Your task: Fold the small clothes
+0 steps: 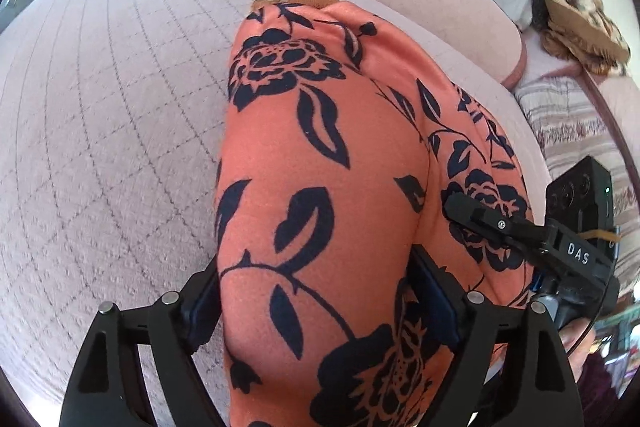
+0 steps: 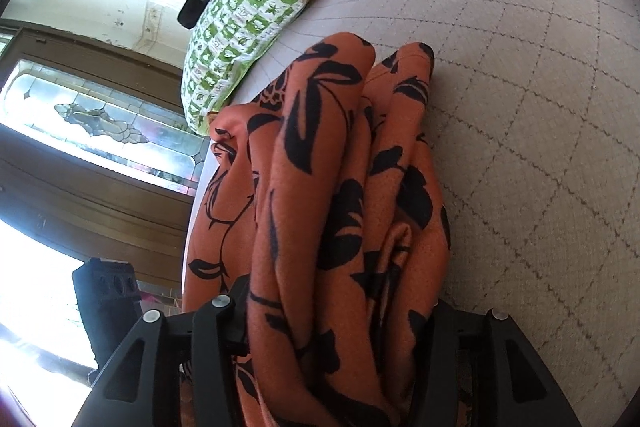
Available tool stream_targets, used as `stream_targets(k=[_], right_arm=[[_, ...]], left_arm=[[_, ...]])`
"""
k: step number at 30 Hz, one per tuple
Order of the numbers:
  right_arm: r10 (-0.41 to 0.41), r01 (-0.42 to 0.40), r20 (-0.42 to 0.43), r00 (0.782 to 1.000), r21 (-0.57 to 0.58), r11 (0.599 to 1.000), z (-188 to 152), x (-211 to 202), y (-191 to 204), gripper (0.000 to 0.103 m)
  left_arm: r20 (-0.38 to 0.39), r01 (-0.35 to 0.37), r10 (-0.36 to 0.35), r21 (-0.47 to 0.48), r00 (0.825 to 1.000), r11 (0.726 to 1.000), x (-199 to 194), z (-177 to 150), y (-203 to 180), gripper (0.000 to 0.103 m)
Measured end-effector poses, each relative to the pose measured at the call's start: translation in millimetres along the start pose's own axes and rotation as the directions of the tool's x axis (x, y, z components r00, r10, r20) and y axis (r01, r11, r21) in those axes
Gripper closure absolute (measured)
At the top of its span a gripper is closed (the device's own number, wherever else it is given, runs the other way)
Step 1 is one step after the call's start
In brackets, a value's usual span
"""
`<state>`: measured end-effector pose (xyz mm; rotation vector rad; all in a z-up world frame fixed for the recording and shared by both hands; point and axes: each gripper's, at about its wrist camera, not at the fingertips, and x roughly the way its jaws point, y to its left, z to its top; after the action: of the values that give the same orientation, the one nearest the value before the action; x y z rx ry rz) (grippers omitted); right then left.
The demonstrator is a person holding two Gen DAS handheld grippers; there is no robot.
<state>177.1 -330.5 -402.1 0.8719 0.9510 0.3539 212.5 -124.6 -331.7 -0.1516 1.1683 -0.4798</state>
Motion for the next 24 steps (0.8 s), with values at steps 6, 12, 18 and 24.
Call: stream_targets(k=[6, 12, 18, 24], right_arm=[[-0.002, 0.005, 0.040, 0.999, -0.086, 0.996, -16.3, -16.6, -4.8, 0.051], [-0.017, 0.029, 0.095, 0.995, -0.132, 0.991, -29.5, -23.2, -2.2, 0.051], [-0.038, 0.052, 0.102, 0.994, -0.133, 0.990, -35.3, -29.3, -1.0, 0.051], [-0.127, 0.132, 0.060, 0.990, -0.092, 0.987, -36.4, -46.6, 5.5, 0.041]], left_arm=[[-0.002, 0.018, -0.018, 0.043, 1.000, 0.999, 6.3, 7.5, 0.9, 0.011], [0.011, 0.042, -0.043, 0.090, 0.999, 0.995, 5.1, 10.2, 0.1, 0.011], [0.022, 0.063, -0.067, 0.128, 0.998, 0.990, -4.1, -5.5, 7.3, 0.011], [0.106, 0.070, -0.082, 0.111, 0.991, 0.991, -36.3, -9.8, 19.7, 0.011]])
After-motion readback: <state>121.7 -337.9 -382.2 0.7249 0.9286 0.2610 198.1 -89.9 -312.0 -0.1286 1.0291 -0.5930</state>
